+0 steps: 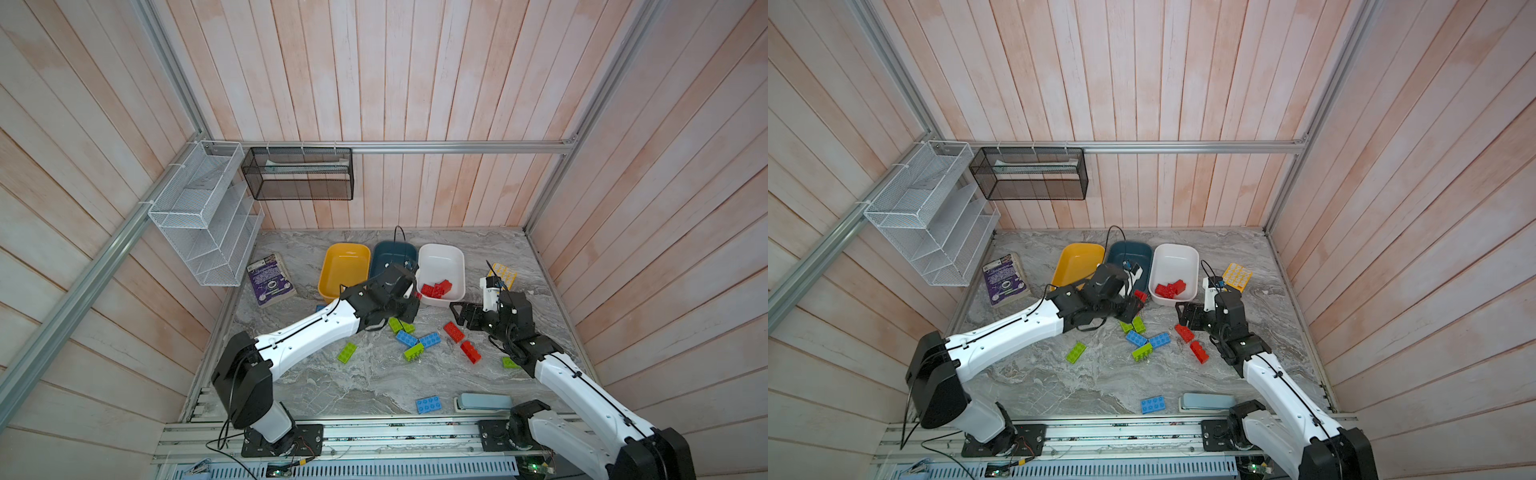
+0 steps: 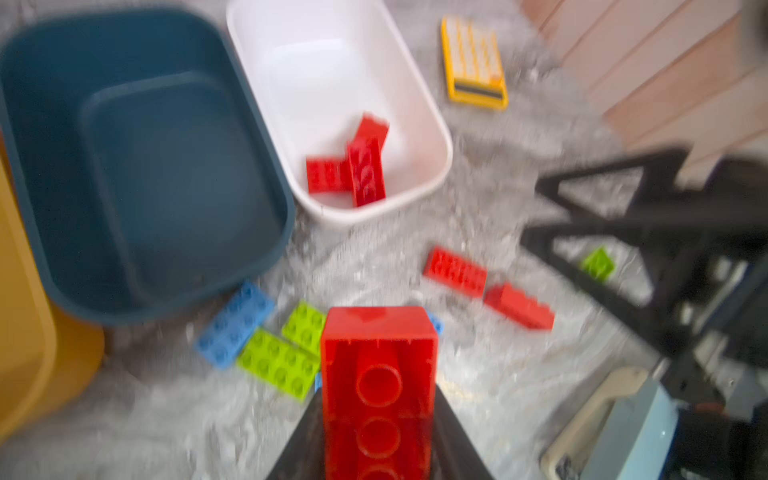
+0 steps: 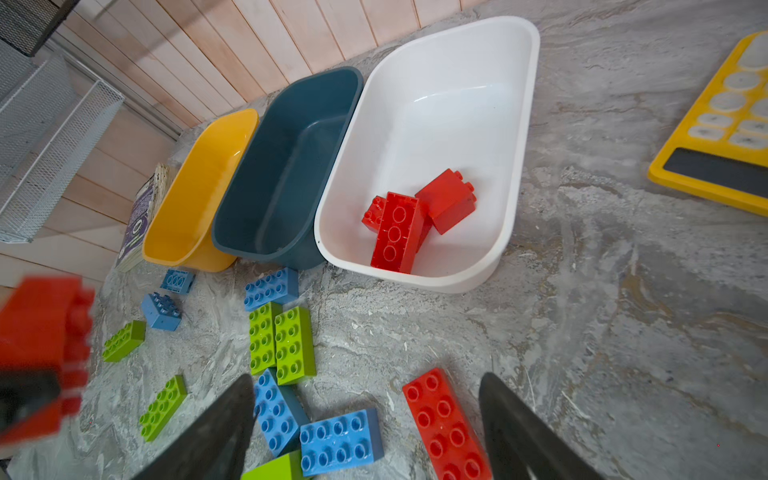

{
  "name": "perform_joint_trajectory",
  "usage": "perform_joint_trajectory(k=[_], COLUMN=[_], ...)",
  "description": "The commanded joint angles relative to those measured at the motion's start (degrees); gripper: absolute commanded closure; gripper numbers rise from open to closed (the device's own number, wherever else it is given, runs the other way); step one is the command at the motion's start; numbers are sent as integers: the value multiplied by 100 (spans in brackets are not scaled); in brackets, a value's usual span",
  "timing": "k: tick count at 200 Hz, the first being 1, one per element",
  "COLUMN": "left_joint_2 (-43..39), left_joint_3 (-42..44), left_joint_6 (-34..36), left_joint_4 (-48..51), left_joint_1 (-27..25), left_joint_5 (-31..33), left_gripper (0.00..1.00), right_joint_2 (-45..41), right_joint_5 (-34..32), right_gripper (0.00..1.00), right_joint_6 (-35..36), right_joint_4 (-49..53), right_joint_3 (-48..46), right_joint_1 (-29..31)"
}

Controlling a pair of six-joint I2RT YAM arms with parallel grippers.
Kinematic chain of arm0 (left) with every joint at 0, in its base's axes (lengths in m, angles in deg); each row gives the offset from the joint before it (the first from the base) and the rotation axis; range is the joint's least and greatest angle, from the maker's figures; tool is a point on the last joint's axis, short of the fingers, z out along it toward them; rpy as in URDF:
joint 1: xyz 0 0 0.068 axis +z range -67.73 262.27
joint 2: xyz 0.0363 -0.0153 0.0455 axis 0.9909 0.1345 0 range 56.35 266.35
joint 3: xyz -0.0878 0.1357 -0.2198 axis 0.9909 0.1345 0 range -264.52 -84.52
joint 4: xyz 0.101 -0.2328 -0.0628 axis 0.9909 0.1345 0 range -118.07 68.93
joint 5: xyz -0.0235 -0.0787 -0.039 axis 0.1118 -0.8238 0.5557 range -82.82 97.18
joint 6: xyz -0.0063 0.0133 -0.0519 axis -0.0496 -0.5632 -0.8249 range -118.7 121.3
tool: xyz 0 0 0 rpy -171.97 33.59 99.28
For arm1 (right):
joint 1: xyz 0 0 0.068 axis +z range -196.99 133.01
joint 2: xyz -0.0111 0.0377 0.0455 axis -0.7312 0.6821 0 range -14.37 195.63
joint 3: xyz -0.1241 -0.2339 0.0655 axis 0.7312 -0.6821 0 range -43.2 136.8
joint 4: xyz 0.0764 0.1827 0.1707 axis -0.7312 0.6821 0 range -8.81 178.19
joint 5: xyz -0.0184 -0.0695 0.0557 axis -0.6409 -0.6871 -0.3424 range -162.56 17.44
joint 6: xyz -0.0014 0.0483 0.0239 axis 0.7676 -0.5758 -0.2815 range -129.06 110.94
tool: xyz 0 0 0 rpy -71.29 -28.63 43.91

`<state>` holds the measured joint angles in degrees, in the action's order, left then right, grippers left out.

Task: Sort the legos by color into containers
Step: 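Lift the red brick with the left gripper and carry it toward the white bin, then open the left gripper over the white bin to drop the red brick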

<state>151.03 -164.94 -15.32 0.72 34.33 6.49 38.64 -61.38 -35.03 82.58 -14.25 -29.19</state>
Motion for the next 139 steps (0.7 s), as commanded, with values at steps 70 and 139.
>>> perform_joint_trajectory(k=[70,139], left_joint_2=[3298,4598], left_joint_3=[-3760,-5115], left_joint_6=[740,582], left_joint_4=[594,917], left_joint_1=[675,757], left_joint_5=[-966,-1118], left_gripper=[68,54], right_joint_2=[-1043,-869], right_joint_5=[-186,-210], right_gripper=[16,16], right_joint_6=[-323,-66], right_joint_4=[502,898], right_joint_3=[-514,-357], right_joint_1=[-18,-14])
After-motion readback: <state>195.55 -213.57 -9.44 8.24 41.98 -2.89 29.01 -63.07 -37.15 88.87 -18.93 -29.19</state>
